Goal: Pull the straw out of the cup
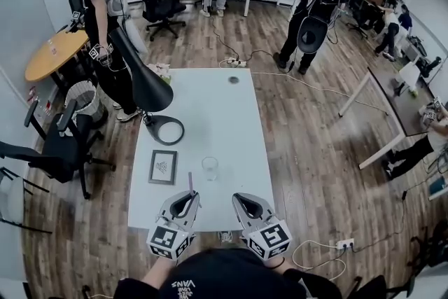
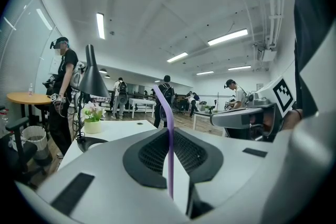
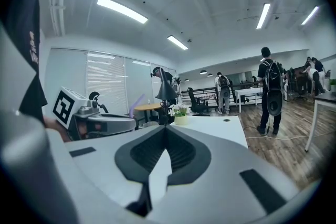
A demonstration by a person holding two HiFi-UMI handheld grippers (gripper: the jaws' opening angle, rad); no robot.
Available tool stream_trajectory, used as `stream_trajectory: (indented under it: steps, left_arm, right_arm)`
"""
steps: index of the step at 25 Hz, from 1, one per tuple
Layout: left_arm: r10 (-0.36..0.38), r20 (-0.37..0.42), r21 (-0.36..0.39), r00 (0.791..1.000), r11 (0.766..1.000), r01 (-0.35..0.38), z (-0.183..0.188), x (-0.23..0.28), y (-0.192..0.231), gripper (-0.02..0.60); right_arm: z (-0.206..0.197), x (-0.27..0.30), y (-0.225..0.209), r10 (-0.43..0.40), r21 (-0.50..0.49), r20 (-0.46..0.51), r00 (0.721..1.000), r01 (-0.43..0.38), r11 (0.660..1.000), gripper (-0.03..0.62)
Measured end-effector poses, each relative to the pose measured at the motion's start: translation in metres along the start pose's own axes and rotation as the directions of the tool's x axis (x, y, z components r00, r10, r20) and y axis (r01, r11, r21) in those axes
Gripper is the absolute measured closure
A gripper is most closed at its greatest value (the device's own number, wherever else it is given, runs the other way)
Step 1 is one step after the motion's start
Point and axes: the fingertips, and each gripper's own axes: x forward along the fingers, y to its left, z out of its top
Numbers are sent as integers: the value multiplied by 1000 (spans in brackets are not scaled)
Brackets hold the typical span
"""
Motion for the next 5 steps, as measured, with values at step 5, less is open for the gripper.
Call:
stream_trajectory:
  steps: [5]
  left_arm:
    - [2, 1, 0, 1000, 1000, -2, -2, 5, -4, 549]
  right_arm:
    - [-2, -2, -6, 2, -1, 0, 1000, -2, 1000, 577]
